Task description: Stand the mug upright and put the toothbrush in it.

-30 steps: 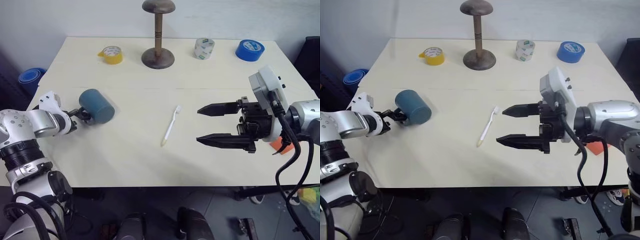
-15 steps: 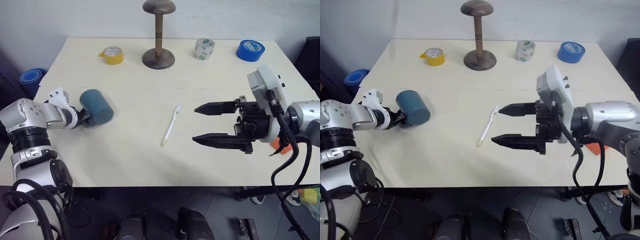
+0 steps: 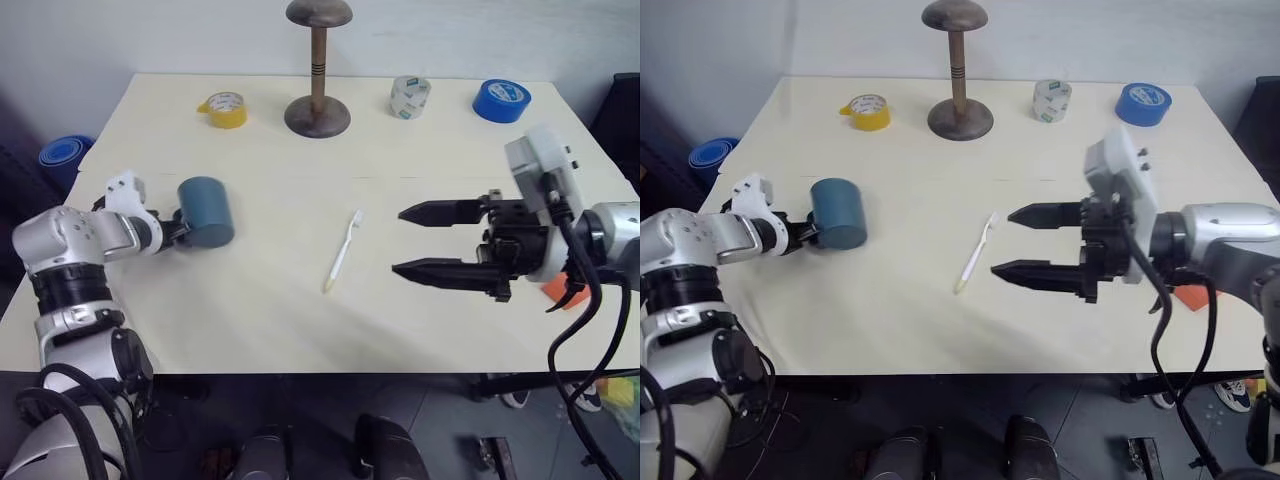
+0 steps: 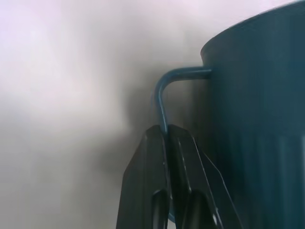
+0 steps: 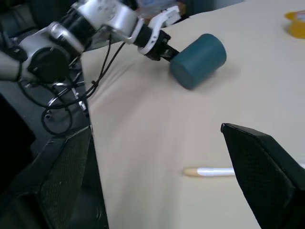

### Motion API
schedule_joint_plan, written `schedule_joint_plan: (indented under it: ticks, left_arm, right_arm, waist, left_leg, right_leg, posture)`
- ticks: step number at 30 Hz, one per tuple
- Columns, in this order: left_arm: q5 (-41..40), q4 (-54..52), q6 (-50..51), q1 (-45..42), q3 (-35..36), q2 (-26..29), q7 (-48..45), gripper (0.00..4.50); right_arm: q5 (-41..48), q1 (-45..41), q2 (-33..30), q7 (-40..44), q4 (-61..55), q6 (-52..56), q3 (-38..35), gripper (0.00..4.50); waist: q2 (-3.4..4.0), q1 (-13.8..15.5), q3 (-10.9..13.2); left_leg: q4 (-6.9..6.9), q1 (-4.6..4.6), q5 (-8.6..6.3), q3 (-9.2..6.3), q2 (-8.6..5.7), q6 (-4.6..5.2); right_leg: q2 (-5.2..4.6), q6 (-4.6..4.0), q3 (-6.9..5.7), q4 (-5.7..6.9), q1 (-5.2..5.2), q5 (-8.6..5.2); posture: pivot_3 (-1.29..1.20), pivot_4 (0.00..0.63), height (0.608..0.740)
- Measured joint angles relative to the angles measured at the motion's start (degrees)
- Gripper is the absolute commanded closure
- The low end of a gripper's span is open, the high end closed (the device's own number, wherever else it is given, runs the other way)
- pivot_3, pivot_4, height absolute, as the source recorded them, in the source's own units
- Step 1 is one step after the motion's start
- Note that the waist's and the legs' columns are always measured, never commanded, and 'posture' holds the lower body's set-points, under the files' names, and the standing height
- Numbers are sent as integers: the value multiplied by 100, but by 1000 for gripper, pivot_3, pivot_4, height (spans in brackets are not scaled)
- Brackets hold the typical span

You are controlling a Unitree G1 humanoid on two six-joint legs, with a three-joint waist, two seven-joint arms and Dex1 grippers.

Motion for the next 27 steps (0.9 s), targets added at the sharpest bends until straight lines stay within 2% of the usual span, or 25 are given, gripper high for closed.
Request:
schedule_joint_plan:
  ticks: [5,9,13,18,23,27]
  left_arm:
    - [-54,-1774,-1327,489,-715,-536,-633,4481]
    - [504,-2494,-2757,1135,-1572,-1180,-620,4481]
    - [1491,-2239,-4049,1769,-2289,-1329,-321,4481]
    - [2093,-1683,-5367,1898,-2112,-1451,219,4481]
    - [2278,-1262,-6043,1883,-1889,-1597,526,4481]
    - [2360,-740,-6534,1891,-1930,-1957,624,4481]
  right_arm:
    - [-19,471,168,-609,-3,-27,-428,0]
    - [-14,1013,460,-1191,-152,-101,-689,0]
    - [-18,1352,576,-1554,-327,-162,-721,0]
    - [140,1546,618,-1745,-402,-226,-852,0]
    - [275,1666,618,-1828,-475,-267,-943,0]
    - [302,1661,618,-1846,-453,-298,-931,0]
  waist:
    - [-3,-18,2]
    - [-1,-22,0]
    - [0,-39,1]
    - [0,-7,1]
    - [0,30,1]
    - [0,33,1]
  left_leg:
    - [-8,-9,-1,-2,1,0]
    - [-7,3,-1,9,1,2]
    - [-5,3,4,26,3,10]
    - [-4,-1,2,25,3,16]
    - [-1,-5,-4,24,1,27]
    - [1,-5,-5,27,1,28]
  right_leg:
    - [1,1,-5,-5,-10,1]
    - [0,1,1,-9,-2,1]
    - [3,-8,12,-21,-5,2]
    - [0,-8,12,-28,-3,3]
    - [-4,-1,7,-32,-1,6]
    - [-3,-1,6,-38,-1,7]
  posture:
    - [0,150,740]
    - [0,150,740]
    - [0,150,740]
    - [0,150,740]
    - [0,150,740]
    - [0,150,740]
